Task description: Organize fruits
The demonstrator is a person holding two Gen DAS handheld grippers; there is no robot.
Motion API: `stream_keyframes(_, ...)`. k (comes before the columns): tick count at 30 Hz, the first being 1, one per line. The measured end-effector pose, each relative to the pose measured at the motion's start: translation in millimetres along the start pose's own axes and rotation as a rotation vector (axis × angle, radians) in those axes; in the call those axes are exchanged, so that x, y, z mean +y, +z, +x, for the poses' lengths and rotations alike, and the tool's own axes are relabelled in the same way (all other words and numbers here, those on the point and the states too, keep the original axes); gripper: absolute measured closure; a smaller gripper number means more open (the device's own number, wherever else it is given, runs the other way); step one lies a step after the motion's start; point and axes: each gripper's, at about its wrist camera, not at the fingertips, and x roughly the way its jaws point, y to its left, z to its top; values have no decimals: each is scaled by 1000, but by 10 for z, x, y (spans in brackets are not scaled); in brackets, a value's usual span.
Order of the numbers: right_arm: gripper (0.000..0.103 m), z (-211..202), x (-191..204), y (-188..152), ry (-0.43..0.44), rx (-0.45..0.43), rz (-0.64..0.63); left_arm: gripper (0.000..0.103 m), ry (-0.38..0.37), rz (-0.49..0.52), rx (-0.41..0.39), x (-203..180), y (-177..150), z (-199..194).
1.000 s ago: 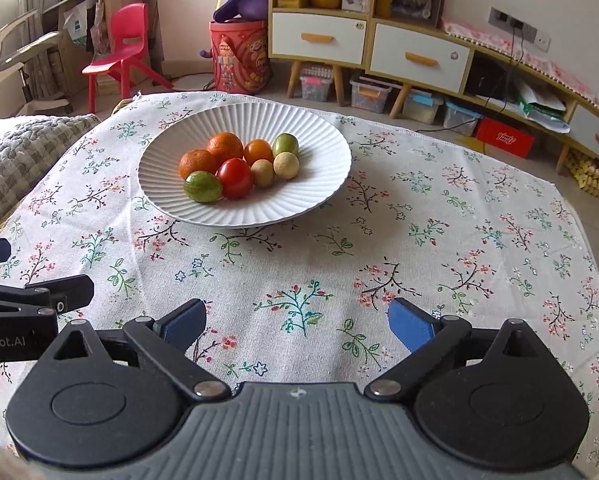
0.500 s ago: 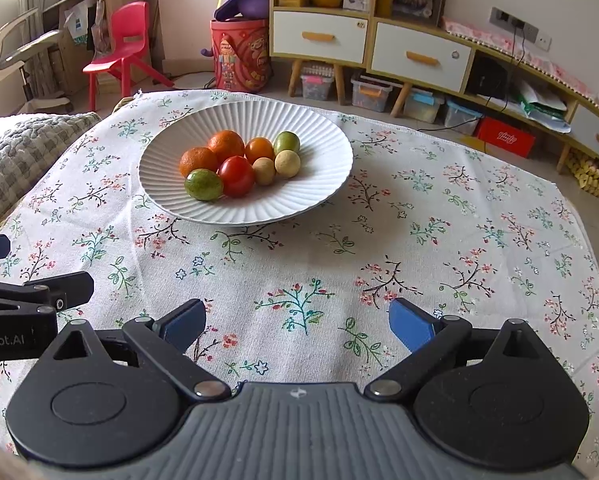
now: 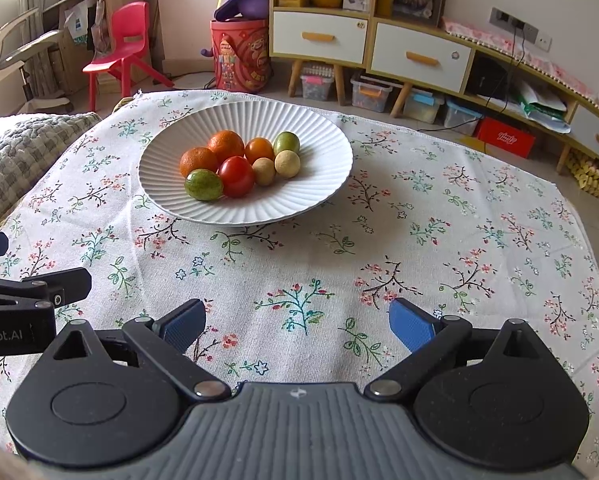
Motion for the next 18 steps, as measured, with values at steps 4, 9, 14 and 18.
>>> stream_keyframes(4, 5, 0, -1, -1, 0, 0, -1, 11, -1, 4, -1, -9, -3, 0)
stream_keyframes(9, 5, 0, 0, 1, 0, 0, 0, 11, 0, 4, -2, -12, -5, 3)
stream_keyframes(14, 5, 0, 0, 2, 0, 0, -1, 11, -1, 4, -2, -9, -4, 4)
stream_keyframes(18, 5, 0, 0, 2, 0, 0, -1, 11, 1, 5, -3, -8, -2, 3)
